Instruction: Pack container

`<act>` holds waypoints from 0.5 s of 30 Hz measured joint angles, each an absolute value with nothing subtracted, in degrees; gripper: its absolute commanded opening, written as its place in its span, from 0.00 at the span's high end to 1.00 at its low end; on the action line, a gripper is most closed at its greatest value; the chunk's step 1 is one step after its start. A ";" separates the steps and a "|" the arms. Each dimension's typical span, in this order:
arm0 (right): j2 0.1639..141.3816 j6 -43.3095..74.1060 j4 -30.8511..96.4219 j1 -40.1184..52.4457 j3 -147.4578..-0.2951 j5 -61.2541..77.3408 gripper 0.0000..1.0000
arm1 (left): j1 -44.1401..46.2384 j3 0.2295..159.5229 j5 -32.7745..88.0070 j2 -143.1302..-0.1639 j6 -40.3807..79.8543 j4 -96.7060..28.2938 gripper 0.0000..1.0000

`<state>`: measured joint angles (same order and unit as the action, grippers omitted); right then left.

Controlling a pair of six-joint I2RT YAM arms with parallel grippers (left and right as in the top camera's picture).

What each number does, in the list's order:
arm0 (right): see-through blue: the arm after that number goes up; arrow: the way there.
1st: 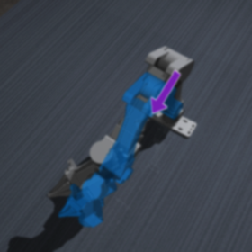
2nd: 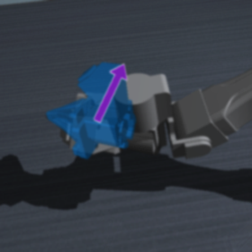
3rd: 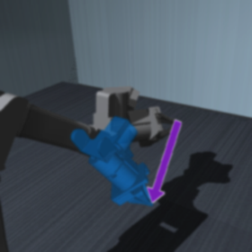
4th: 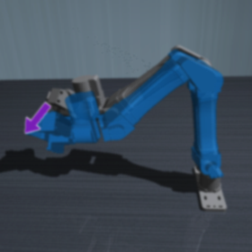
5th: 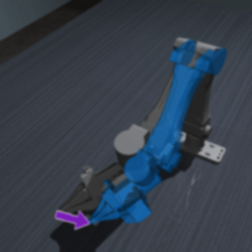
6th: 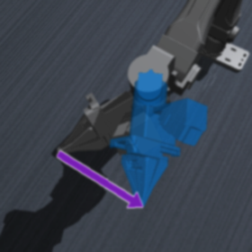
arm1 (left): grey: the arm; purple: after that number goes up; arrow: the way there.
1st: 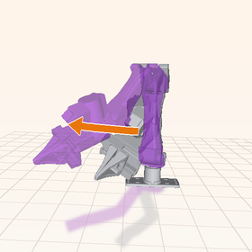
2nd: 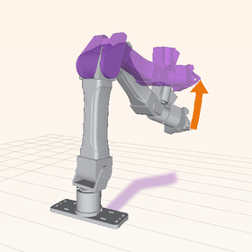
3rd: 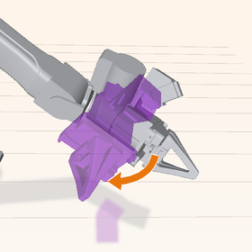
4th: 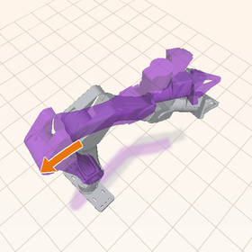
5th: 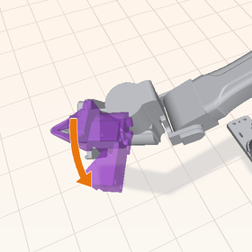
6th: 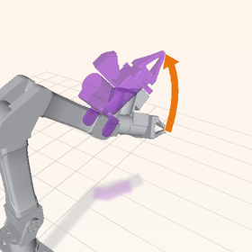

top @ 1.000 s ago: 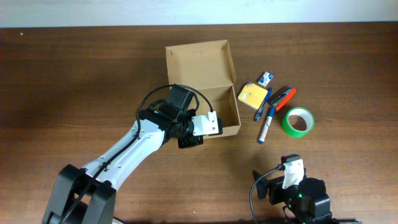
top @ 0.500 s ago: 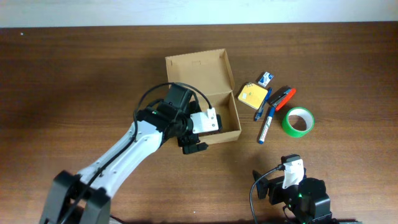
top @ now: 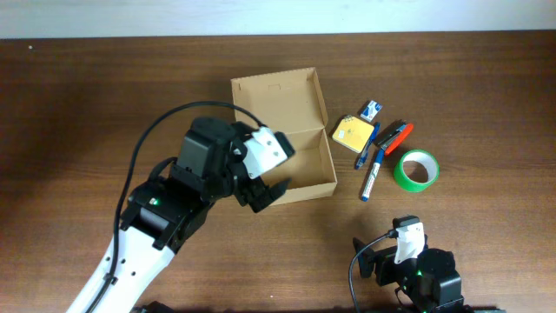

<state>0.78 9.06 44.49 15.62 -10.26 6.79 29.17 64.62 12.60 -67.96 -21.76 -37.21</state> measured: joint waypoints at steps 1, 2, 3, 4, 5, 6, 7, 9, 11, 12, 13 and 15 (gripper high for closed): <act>0.78 9.06 44.49 15.62 -10.26 6.79 0.01 | 29.17 64.62 10.37 -68.03 -18.24 -38.17 0.00; 0.78 9.06 44.49 15.62 -10.26 6.79 0.01 | 29.17 64.62 8.36 -68.23 -14.61 -39.24 0.01; 0.78 9.08 44.49 15.62 -10.26 6.79 0.01 | 29.17 64.62 6.66 -68.51 -10.90 -40.18 0.00; 0.78 9.06 44.49 15.62 -10.26 6.79 0.01 | 29.17 64.62 4.99 -68.82 -6.94 -41.01 0.01; 0.78 9.04 44.49 15.62 -10.26 6.79 0.01 | 29.17 64.62 3.29 -69.17 -2.48 -41.98 0.01; 0.78 9.10 44.47 15.62 -10.26 6.79 0.01 | 29.17 64.62 1.52 -69.63 2.17 -43.09 0.00; 0.78 9.06 44.49 15.62 -10.26 6.79 0.01 | 29.17 64.62 -0.38 -70.15 7.07 -44.45 0.01; 0.78 9.06 44.49 15.62 -10.26 6.79 0.01 | 29.17 64.62 -3.84 -71.53 15.81 -46.52 0.01; 0.78 9.08 44.49 15.62 -10.26 6.79 0.01 | 29.15 64.62 -6.20 -73.23 22.31 -46.83 0.01; 0.78 9.06 44.49 15.62 -10.26 6.79 0.01 | 29.17 64.62 -7.07 -74.32 25.02 -46.70 0.00; 0.78 9.08 44.51 15.62 -10.26 6.79 0.01 | 29.17 64.62 -7.70 -75.44 27.31 -46.37 0.01; 0.80 9.04 44.51 15.62 -10.26 6.79 0.01 | 29.17 64.62 -7.97 -78.32 30.74 -44.49 0.01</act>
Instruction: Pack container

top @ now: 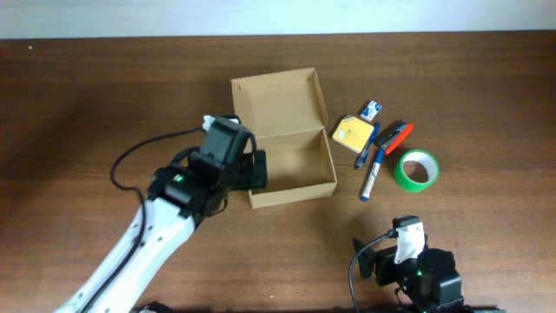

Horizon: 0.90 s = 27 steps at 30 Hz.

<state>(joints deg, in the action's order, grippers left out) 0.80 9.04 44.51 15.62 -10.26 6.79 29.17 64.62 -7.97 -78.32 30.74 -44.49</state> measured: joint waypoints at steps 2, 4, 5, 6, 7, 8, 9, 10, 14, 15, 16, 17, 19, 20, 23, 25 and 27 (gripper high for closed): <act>0.78 9.08 44.49 15.62 -10.26 6.79 0.01 | 29.17 64.62 -7.94 -80.71 32.51 -43.18 0.01; 0.78 9.08 44.51 15.62 -10.26 6.79 0.01 | 29.17 64.62 -7.94 -83.55 33.95 -42.24 0.00; 0.78 9.06 44.51 15.62 -10.26 6.81 0.01 | 29.17 64.62 -7.94 -84.58 34.33 -41.93 0.00; 0.78 9.10 44.51 15.62 -10.26 6.79 0.01 | 29.17 64.62 -7.97 -85.69 34.68 -41.47 0.00; 0.78 9.06 44.51 15.62 -10.26 6.81 0.01 | 29.17 64.62 -7.97 -86.67 35.03 -41.17 0.00; 0.78 9.08 44.49 15.62 -10.26 6.79 0.01 | 29.17 64.62 -7.97 -87.57 35.22 -41.08 0.00; 0.78 9.08 44.51 15.62 -10.26 6.79 0.01 | 29.17 64.62 -7.99 -88.36 35.44 -41.06 0.00; 0.78 9.06 44.51 15.62 -10.26 6.81 0.01 | 29.17 64.62 -7.99 -89.19 35.66 -41.06 0.01; 0.78 9.06 44.51 15.62 -10.26 6.79 0.01 | 29.17 64.62 -7.97 -92.53 36.58 -41.01 0.37; 0.78 9.08 44.49 15.62 -10.26 6.79 0.01 | 29.17 64.62 -7.97 -93.12 36.64 -40.97 0.49; 0.78 9.08 44.51 15.62 -10.26 6.79 0.01 | 29.17 64.62 -7.97 -93.60 36.71 -40.91 0.64; 0.80 9.06 44.49 15.62 -10.26 6.79 0.01 | 29.17 64.62 -7.97 -94.00 36.80 -40.84 0.72; 0.78 9.08 44.51 15.62 -10.26 6.79 0.01 | 29.17 64.62 -8.01 -94.26 36.86 -40.58 0.81; 0.78 9.08 44.49 15.62 -10.26 6.79 0.01 | 29.17 64.62 -8.16 -94.26 36.82 -40.45 0.87; 0.78 9.08 44.49 15.62 -10.26 6.79 0.01 | 29.17 64.62 -8.62 -94.26 36.86 -40.07 0.97; 0.78 9.08 44.49 15.62 -10.26 6.79 0.01 | 29.17 64.62 -9.10 -94.26 36.69 -40.07 0.98; 0.78 9.06 44.51 15.62 -10.26 6.79 0.01 | 29.17 64.62 -9.45 -94.26 36.71 -40.01 0.98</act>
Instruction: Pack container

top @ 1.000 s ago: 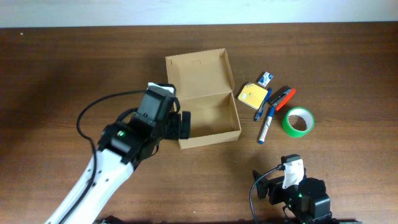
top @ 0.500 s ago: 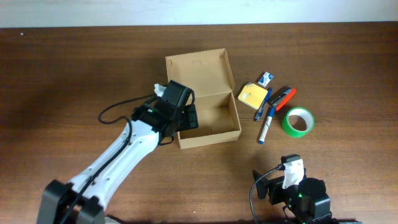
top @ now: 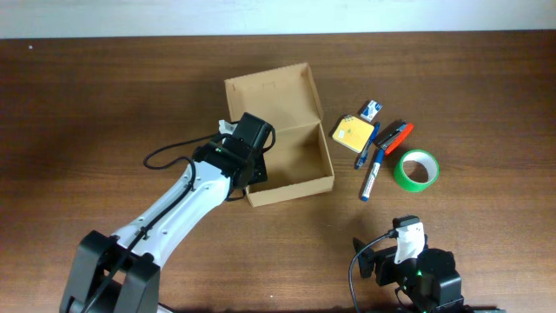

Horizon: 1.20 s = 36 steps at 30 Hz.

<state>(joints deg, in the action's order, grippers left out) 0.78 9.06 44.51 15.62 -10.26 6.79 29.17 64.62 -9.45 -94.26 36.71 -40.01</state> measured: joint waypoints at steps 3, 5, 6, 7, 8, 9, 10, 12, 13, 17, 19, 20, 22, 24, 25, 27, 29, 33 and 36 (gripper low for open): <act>0.80 9.08 44.49 15.62 -10.26 6.79 0.01 | 29.17 64.62 -10.15 -94.26 36.45 -40.03 0.98; 0.80 9.08 44.51 15.62 -10.26 6.79 0.01 | 29.17 64.62 -10.66 -94.26 35.88 -40.03 0.98; 0.78 9.06 44.51 15.62 -10.26 6.79 0.00 | 29.17 64.62 -10.85 -94.26 35.40 -40.03 0.99; 0.78 9.06 44.49 15.62 -10.26 6.79 0.01 | 29.17 64.62 -11.05 -94.26 34.76 -40.03 0.98; 0.78 9.04 44.51 15.62 -10.26 6.79 0.01 | 29.17 64.62 -11.31 -94.26 34.15 -40.03 0.98; 0.78 9.06 44.49 15.62 -10.26 6.79 0.01 | 29.17 64.62 -11.51 -94.26 33.61 -40.03 0.98; 0.78 9.06 44.51 15.62 -10.26 6.79 0.01 | 29.17 64.62 -11.75 -94.26 32.93 -40.03 0.98; 0.78 9.08 44.49 15.62 -10.26 6.79 0.01 | 29.17 64.62 -12.51 -94.26 31.86 -40.01 0.98; 0.80 9.06 44.49 15.62 -10.26 6.79 0.01 | 29.17 64.62 -12.78 -94.26 31.16 -39.90 0.98; 0.80 9.04 44.51 15.62 -10.26 6.79 0.01 | 29.17 64.62 -13.45 -94.26 27.90 -39.29 0.98; 0.78 9.08 44.49 15.62 -10.26 6.79 0.01 | 29.17 64.62 -13.58 -94.26 26.26 -39.24 0.98; 0.78 9.08 44.49 15.62 -10.26 6.81 0.01 | 29.17 64.62 -13.61 -94.28 25.65 -39.18 0.98; 0.78 9.08 44.51 15.62 -10.26 6.79 0.01 | 29.17 64.62 -13.61 -94.26 24.45 -39.16 0.98; 0.78 9.06 44.49 15.62 -10.26 6.79 0.01 | 29.17 64.62 -13.61 -94.28 23.55 -39.13 0.92; 0.78 9.04 44.49 15.62 -10.26 6.79 0.01 | 29.17 64.62 -13.61 -94.28 23.24 -39.13 0.75; 0.80 9.06 44.49 15.62 -10.26 6.79 0.01 | 29.17 64.62 -13.78 -94.26 22.48 -39.16 0.43; 0.80 9.08 44.51 15.62 -10.26 6.79 0.01 | 29.17 64.62 -13.80 -94.28 22.20 -39.16 0.39; 0.78 9.10 44.51 15.62 -10.26 6.79 0.01 | 29.17 64.62 -13.61 -94.26 22.02 -39.16 0.39; 0.78 9.10 44.49 15.62 -10.26 6.79 0.01 | 29.17 65.06 -13.34 -94.26 22.02 -39.44 0.38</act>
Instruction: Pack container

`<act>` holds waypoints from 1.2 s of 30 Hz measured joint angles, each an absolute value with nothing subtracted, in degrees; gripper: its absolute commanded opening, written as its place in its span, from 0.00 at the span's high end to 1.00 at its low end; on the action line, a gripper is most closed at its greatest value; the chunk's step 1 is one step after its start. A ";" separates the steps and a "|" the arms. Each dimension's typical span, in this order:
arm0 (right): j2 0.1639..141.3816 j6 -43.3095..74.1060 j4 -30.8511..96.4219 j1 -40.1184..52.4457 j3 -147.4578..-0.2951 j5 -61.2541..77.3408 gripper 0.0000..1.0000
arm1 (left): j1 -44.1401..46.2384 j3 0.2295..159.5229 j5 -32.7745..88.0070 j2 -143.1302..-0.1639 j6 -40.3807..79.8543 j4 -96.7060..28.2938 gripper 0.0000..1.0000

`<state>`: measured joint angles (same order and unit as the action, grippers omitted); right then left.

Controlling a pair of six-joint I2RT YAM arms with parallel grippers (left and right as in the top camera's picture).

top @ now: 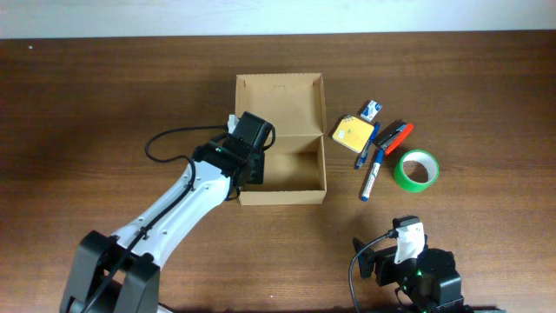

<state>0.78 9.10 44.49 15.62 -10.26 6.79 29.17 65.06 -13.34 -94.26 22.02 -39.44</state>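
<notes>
An open cardboard box (295, 165) stands mid-table, square to the table edges, its lid flap (280, 104) folded back on the far side. My left gripper (250, 167) sits at the box's left wall, its dark fingers astride the wall and closed on it. To the right of the box lie a yellow pad (354, 133), a small blue-and-white item (372, 109), a red-and-black tool (395, 136), blue pens (370, 174) and a green tape roll (417, 169). My right gripper (407, 242) is folded at the near edge, its fingers too small to read.
The left arm (174, 213) runs diagonally from the near left up to the box, with a black cable looping beside it. A pale wall borders the table's far edge.
The box has turned from a skewed angle to lie square with the table and now sits a little nearer. The left gripper stays at its left wall. The right arm has not moved.
My left gripper first hovered open, high over the box's left front corner. It then stood lower beside the left wall, and later was on that wall of the skewed box. Now the box is straightened, and the items to the right lie as before.
</notes>
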 measured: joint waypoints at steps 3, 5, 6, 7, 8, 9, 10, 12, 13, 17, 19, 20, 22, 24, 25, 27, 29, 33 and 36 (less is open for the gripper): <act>0.80 9.08 44.51 15.62 -10.26 6.81 0.01 | 29.17 66.74 -13.30 -94.26 22.02 -40.29 0.37; 0.78 9.04 44.51 15.62 -10.26 6.79 0.01 | 29.17 68.66 -13.15 -94.11 22.00 -42.48 0.37; 0.78 9.08 44.49 15.62 -10.26 6.79 0.01 | 29.17 69.82 -13.08 -93.84 22.00 -44.23 0.37; 0.78 9.08 44.51 15.62 -10.26 6.79 0.01 | 29.17 71.02 -12.95 -93.30 22.00 -46.06 0.37; 0.78 9.08 44.51 15.62 -10.26 6.79 0.01 | 29.17 72.14 -12.88 -92.64 22.00 -47.88 0.37; 0.78 9.06 44.51 15.62 -10.26 6.79 0.01 | 29.17 73.30 -12.88 -91.72 22.02 -49.89 0.37; 0.80 9.10 44.49 15.62 -10.26 6.79 0.01 | 29.17 74.30 -12.86 -90.39 22.00 -51.46 0.29; 0.80 9.06 44.49 15.62 -10.26 6.79 0.01 | 29.17 75.85 -12.82 -86.85 21.58 -53.78 0.21; 0.78 9.06 44.49 15.62 -10.26 6.79 0.01 | 29.17 76.27 -12.73 -84.62 21.41 -54.41 0.18; 0.78 9.08 44.49 15.62 -10.26 6.79 0.01 | 29.17 76.97 -12.67 -74.04 19.00 -56.45 0.13; 0.78 9.06 44.51 15.62 -10.26 6.79 0.01 | 29.17 77.06 -12.67 -69.84 17.21 -56.62 0.08; 0.80 9.08 44.51 15.62 -10.26 6.79 0.01 | 29.17 77.08 -12.45 -67.40 15.92 -56.62 0.08; 0.78 9.08 44.49 15.62 -10.26 6.79 0.01 | 29.17 77.17 -11.27 -63.59 12.91 -56.71 0.08; 0.78 9.08 44.49 15.62 -10.26 6.79 0.01 | 29.17 77.21 -9.10 -60.23 9.19 -57.10 0.08; 0.78 9.08 44.49 15.62 -10.26 6.79 0.01 | 29.17 77.25 -7.84 -58.67 7.38 -57.58 0.04; 0.78 9.08 44.49 15.62 -10.26 6.79 0.01 | 29.17 77.28 -5.69 -56.14 4.03 -59.05 0.00; 0.78 9.08 44.49 15.62 -10.26 6.79 0.01 | 29.17 77.38 -3.88 -54.19 1.04 -61.56 0.00; 0.78 9.06 44.49 15.62 -10.26 6.79 0.01 | 29.17 77.43 -1.30 -52.49 -2.90 -66.30 0.00; 0.78 9.06 44.49 15.62 -10.26 6.79 0.01 | 29.17 77.43 -0.14 -52.34 -4.34 -68.40 0.00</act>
